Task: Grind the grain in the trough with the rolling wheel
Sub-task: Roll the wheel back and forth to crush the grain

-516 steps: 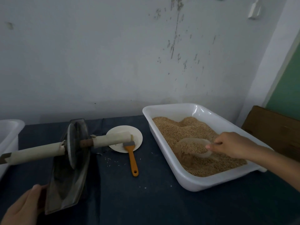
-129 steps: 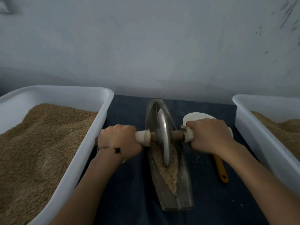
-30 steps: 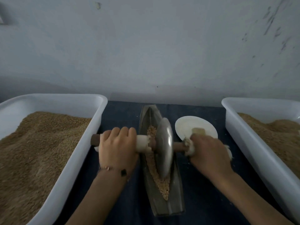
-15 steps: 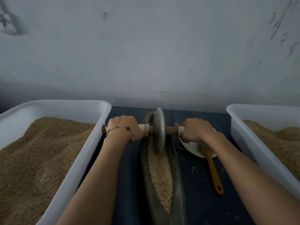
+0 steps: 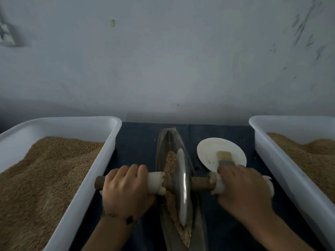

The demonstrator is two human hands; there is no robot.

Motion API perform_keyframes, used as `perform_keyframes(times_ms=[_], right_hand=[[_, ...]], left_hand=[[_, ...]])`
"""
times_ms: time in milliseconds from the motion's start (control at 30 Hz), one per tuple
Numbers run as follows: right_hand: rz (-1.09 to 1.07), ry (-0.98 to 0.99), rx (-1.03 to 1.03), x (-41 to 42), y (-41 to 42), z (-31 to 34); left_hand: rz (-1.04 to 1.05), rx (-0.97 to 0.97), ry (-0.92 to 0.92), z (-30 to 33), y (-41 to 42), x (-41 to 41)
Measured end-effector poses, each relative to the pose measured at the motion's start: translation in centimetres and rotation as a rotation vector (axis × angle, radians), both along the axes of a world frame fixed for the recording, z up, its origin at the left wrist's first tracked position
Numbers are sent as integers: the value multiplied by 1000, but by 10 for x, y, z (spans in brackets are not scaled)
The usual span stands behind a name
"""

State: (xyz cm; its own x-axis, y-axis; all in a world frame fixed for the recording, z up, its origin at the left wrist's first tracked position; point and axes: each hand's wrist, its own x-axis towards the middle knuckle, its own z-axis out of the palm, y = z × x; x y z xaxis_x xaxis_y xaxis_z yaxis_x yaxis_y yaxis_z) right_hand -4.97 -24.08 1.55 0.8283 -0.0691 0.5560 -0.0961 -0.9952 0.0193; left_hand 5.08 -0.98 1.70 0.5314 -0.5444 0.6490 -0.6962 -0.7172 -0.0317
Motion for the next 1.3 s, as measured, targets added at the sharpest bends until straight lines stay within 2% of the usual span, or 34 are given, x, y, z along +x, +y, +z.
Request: perform_keyframes(times_ms=[133, 200, 300, 400, 500, 567, 667, 800, 867, 967, 1033, 1100, 1167, 1233, 1300], right_hand=[[-75, 360, 126, 57, -18, 18], [-73, 478, 189, 85, -26, 28], [-77, 569, 184, 105, -29, 37], [-86, 452, 169, 92, -24, 31], [-45, 102, 35, 52, -12, 4], [-32, -125, 21, 23, -5, -17], [-52, -187, -12, 7, -5, -31], [37, -63, -36, 22, -10, -9], [15, 101, -27, 45, -14, 11], [-55, 410, 154, 91, -30, 33], [-99, 533, 212, 113, -38, 35], [-117, 530, 291, 116, -40, 26], [-125, 439, 303, 101, -35, 15], [-149, 307, 198, 75, -23, 9], [-103, 160, 8, 41, -9, 8]], left_hand=[[247, 223, 302, 14, -17, 48], [274, 278, 466, 19, -27, 76], [273, 267, 499, 24, -35, 92], [303, 224, 485, 24, -30, 74], [142, 101, 172, 10, -13, 34], [51, -7, -61, -2, -5, 11], [51, -29, -233, -8, -2, 3], [61, -58, -148, -13, -5, 18], [96, -39, 17, -9, -12, 34], [328, 157, 339, 15, -29, 66], [354, 216, 386, 27, -46, 85], [331, 262, 351, 36, -58, 89], [306, 262, 321, 36, -55, 80], [289, 185, 282, 25, -39, 60], [254, 117, 215, 12, -19, 26]])
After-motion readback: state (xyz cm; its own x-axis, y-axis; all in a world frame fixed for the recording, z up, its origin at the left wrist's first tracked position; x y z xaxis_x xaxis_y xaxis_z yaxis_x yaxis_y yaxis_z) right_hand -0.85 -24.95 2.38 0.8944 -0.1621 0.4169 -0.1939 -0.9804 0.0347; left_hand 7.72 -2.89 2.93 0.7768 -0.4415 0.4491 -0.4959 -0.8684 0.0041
